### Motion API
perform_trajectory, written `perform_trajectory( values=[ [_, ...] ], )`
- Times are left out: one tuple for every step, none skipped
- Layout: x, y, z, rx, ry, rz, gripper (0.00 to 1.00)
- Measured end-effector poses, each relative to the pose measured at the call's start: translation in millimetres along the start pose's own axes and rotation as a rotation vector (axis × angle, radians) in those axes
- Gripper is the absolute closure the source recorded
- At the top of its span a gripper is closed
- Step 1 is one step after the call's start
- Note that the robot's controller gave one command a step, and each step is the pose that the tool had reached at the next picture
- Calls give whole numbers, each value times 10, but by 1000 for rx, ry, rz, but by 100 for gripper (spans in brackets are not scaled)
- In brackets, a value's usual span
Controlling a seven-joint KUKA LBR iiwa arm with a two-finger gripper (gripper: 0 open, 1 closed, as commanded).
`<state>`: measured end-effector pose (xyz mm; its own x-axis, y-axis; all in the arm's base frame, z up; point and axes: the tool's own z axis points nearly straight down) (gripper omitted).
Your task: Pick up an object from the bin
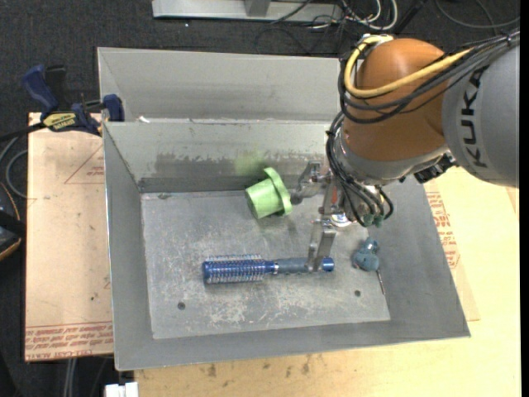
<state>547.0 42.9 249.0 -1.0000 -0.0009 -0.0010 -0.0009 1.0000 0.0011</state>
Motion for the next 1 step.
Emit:
perform_trajectory(
  values=[
    [451,-427,-167,2,1,-60,0]
  ],
)
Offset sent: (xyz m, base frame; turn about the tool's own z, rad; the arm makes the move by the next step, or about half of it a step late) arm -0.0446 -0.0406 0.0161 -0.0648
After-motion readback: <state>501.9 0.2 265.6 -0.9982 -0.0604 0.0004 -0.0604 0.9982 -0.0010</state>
